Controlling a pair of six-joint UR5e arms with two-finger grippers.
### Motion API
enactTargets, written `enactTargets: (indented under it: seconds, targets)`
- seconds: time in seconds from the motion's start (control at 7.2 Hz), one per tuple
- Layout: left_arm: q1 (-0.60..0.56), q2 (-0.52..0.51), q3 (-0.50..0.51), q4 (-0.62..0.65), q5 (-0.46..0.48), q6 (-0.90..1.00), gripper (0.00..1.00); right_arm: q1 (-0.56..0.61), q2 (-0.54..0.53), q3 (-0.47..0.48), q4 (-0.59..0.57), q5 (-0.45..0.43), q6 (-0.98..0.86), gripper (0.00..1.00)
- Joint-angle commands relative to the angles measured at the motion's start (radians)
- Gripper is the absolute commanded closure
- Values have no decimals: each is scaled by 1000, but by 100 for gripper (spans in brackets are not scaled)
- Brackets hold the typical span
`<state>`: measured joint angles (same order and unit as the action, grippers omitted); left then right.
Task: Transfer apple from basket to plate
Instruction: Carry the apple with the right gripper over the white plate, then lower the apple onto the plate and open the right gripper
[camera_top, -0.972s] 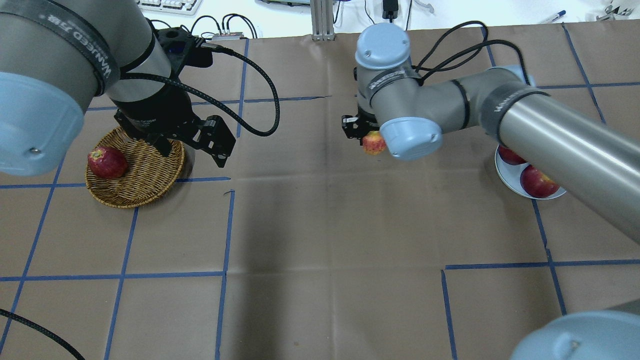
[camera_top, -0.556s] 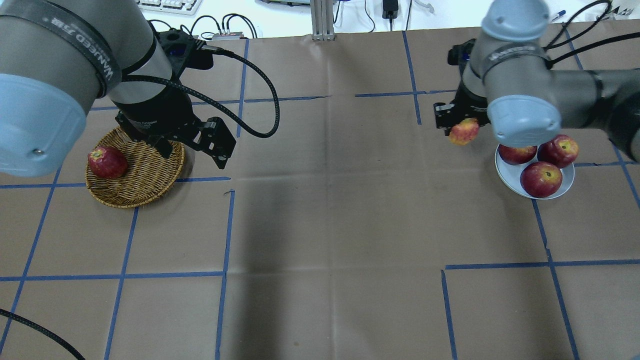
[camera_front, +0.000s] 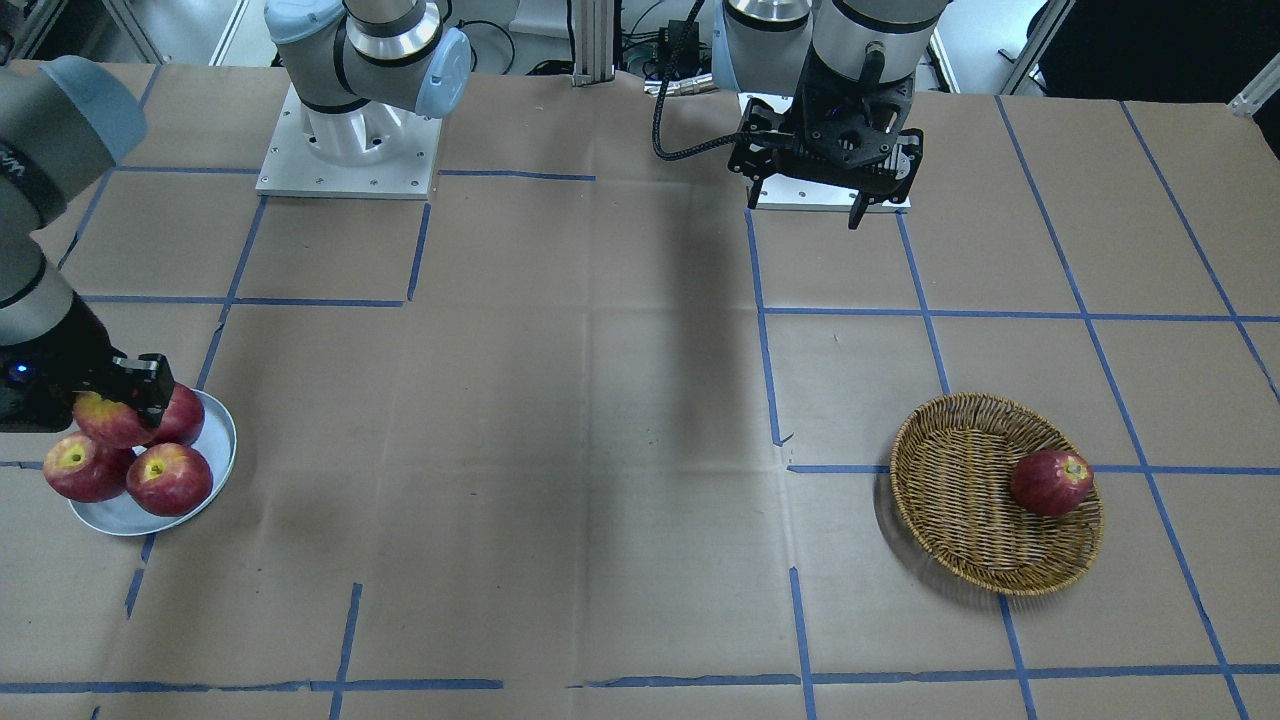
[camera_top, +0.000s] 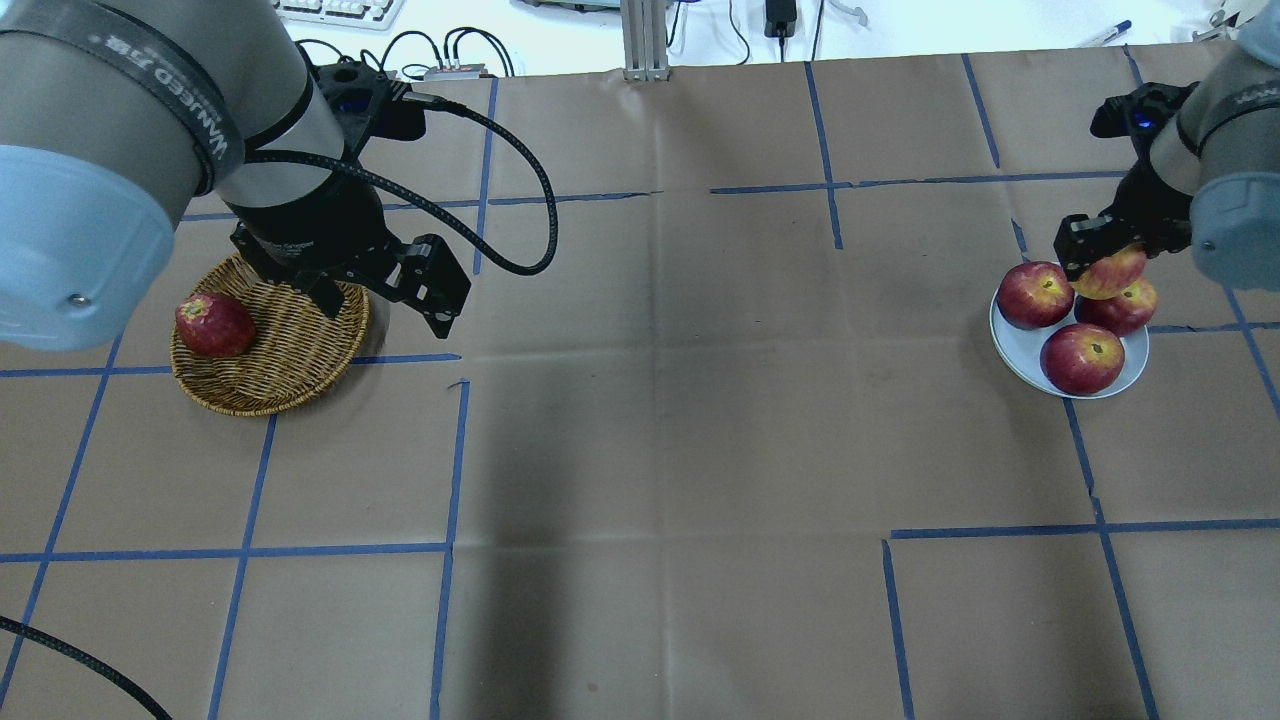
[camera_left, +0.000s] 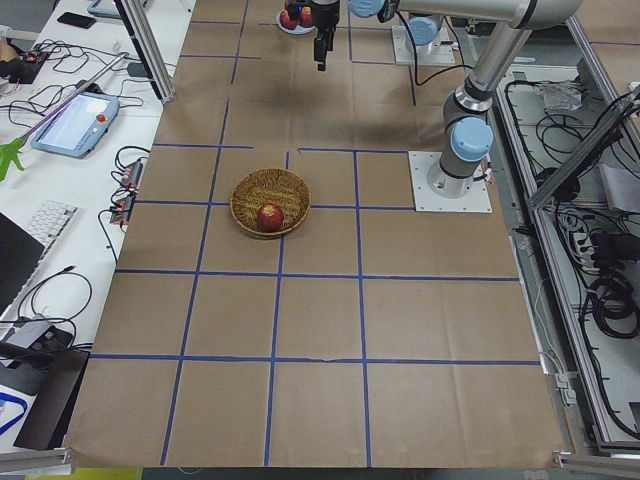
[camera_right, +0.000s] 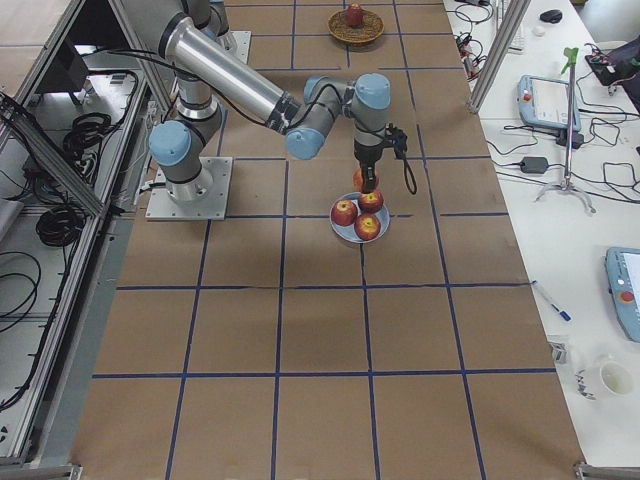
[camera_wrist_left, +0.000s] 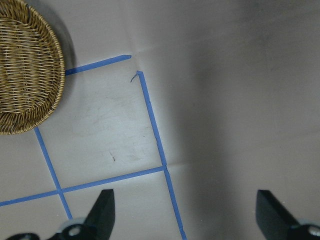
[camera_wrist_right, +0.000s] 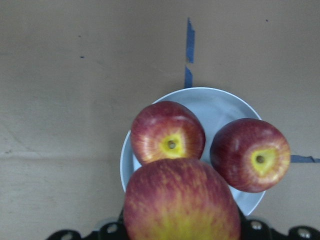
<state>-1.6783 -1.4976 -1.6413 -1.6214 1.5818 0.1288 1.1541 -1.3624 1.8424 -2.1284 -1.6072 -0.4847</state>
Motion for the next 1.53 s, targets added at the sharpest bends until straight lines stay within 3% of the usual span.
enactTargets:
  seconds: [0.0,0.56,0.83,0.97,1.25,1.39]
  targets:
    - [0,-3,0,0,0,0,1,-60,48,12,-10,38,-58,48]
    - [2,-1,0,-2,0,2,1,-62,49,61,-73,38,-72,46]
    - [2,-1,0,-2,0,2,1,-62,77,55,-116,38,-71,7]
    - [2,-1,0,-2,0,2,1,-60,63,52,-113,36,-68,0]
    - [2,0,0,-2,0,2,1,-50,22,35,-87,45,-58,0]
    - [2,0,0,-2,0,3,1,-39,-33,11,-5,81,-46,0]
